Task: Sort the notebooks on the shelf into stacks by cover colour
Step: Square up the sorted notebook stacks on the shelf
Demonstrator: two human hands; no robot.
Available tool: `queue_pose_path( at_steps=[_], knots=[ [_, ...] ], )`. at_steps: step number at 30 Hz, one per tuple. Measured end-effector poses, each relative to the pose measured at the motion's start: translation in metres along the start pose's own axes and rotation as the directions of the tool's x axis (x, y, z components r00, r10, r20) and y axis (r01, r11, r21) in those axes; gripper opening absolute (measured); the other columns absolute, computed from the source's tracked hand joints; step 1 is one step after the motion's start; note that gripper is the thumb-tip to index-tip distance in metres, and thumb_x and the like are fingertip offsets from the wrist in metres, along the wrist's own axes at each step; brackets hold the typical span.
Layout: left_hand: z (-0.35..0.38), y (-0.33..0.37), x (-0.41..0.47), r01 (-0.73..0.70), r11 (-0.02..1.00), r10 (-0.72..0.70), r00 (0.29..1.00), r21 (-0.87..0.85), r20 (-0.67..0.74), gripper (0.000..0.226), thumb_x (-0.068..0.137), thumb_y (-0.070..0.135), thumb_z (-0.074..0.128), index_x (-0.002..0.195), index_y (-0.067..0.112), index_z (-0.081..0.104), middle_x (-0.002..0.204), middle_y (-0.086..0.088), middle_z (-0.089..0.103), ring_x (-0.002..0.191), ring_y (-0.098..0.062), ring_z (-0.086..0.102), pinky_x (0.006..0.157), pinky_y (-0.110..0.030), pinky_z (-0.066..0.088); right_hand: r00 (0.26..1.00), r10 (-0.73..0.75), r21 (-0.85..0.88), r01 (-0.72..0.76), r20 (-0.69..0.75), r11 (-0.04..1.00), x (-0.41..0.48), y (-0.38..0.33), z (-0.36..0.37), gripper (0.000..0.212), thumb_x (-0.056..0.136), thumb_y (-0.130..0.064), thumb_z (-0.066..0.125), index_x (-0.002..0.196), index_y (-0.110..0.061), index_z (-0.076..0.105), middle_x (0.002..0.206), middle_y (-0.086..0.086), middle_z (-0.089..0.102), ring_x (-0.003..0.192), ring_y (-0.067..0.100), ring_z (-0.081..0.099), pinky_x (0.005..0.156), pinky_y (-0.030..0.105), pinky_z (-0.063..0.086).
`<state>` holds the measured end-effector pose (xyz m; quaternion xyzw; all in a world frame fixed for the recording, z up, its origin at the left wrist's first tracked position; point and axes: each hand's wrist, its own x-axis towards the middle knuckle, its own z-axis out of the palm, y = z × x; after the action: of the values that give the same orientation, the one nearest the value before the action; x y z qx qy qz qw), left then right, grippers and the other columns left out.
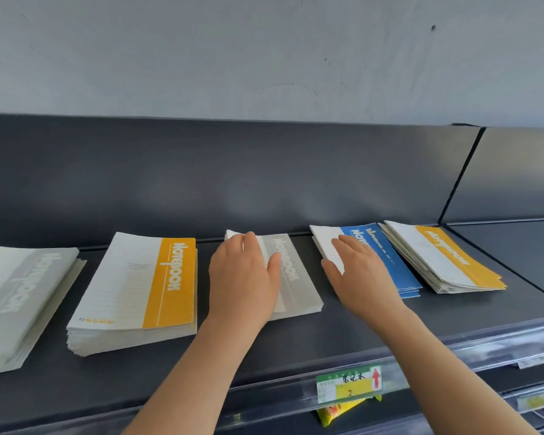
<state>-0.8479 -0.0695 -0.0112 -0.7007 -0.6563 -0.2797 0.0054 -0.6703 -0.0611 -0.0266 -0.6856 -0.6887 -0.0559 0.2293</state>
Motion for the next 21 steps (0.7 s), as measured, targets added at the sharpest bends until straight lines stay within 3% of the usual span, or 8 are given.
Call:
queue_pose_path(
  at_steps=[6,8,10,11,13,17,20,21],
  knots=[
    [0.027,0.075,0.007,0.02,0.989,-0.005,0.995,-0.15,0.102,0.044,0.098,0.04,0.038,0.131,0.012,0.041,0.136,-0.003,0.045,0.123,-0.02,0.041,0.098,-0.03,0.036,0.987,0.053,0.105,-0.07,0.154,0.992,0.019,0.072,-0.018,0.049,0.097,-0.035,0.043,0.139,-0.01,0.038,0.148,0.003,0.035,0.135,0.02,0.034,0.106,0.029,0.031],
    [0.042,0.107,0.015,0.133,0.963,-0.078,0.97,-0.235,0.231,0.045,0.099,0.038,0.038,0.135,0.012,0.038,0.137,-0.004,0.043,0.124,-0.02,0.041,0.096,-0.03,0.038,0.968,0.075,0.143,-0.112,0.238,0.983,0.024,0.1,-0.017,0.05,0.096,-0.034,0.045,0.14,-0.011,0.036,0.145,0.004,0.038,0.125,0.02,0.043,0.096,0.028,0.038],
    [0.053,0.121,0.022,0.265,0.926,-0.154,0.915,-0.27,0.372,0.04,0.099,0.036,0.038,0.129,0.01,0.041,0.129,-0.007,0.049,0.108,-0.019,0.051,0.079,-0.026,0.043,0.941,0.091,0.167,-0.152,0.325,0.974,0.024,0.111,-0.012,0.044,0.095,-0.034,0.046,0.133,-0.012,0.04,0.133,0.005,0.045,0.107,0.018,0.048,0.081,0.024,0.04],
    [0.06,0.128,0.026,0.33,0.903,-0.193,0.883,-0.276,0.427,0.036,0.099,0.035,0.039,0.123,0.008,0.043,0.122,-0.008,0.053,0.096,-0.018,0.052,0.068,-0.024,0.041,0.927,0.088,0.183,-0.164,0.363,0.969,0.023,0.117,-0.009,0.044,0.095,-0.035,0.047,0.133,-0.013,0.039,0.132,0.004,0.044,0.106,0.017,0.047,0.079,0.023,0.041],
    [0.072,0.137,0.031,0.431,0.85,-0.254,0.84,-0.303,0.479,0.031,0.099,0.03,0.04,0.114,0.004,0.046,0.107,-0.007,0.055,0.078,-0.016,0.05,0.056,-0.025,0.037,0.912,0.06,0.211,-0.157,0.406,0.965,0.022,0.128,-0.005,0.048,0.095,-0.037,0.047,0.135,-0.013,0.036,0.135,0.003,0.04,0.117,0.017,0.045,0.086,0.027,0.045],
    [0.087,0.141,0.04,0.558,0.716,-0.367,0.812,-0.419,0.455,0.016,0.096,0.025,0.048,0.097,0.013,0.039,0.083,0.003,0.046,0.073,-0.014,0.045,0.066,-0.027,0.036,0.917,-0.007,0.214,-0.085,0.398,0.973,0.021,0.142,-0.003,0.049,0.096,-0.037,0.046,0.137,-0.013,0.037,0.146,0.001,0.032,0.131,0.018,0.037,0.101,0.027,0.037],
    [0.094,0.145,0.046,0.661,0.516,-0.391,0.747,-0.545,0.537,0.015,0.094,0.022,0.055,0.096,0.008,0.05,0.089,-0.003,0.062,0.069,-0.012,0.055,0.059,-0.026,0.041,0.916,-0.046,0.239,-0.055,0.398,0.969,0.019,0.15,-0.002,0.05,0.097,-0.038,0.044,0.139,-0.013,0.036,0.15,0.001,0.028,0.135,0.017,0.032,0.105,0.027,0.034],
    [0.098,0.146,0.047,0.675,0.501,-0.38,0.734,-0.542,0.563,0.016,0.093,0.02,0.056,0.101,0.006,0.056,0.096,-0.005,0.067,0.072,-0.013,0.06,0.059,-0.025,0.044,0.915,-0.052,0.252,-0.056,0.4,0.966,0.019,0.151,0.0,0.05,0.097,-0.038,0.043,0.14,-0.014,0.035,0.151,0.0,0.026,0.136,0.016,0.03,0.106,0.027,0.034]
  ],
)
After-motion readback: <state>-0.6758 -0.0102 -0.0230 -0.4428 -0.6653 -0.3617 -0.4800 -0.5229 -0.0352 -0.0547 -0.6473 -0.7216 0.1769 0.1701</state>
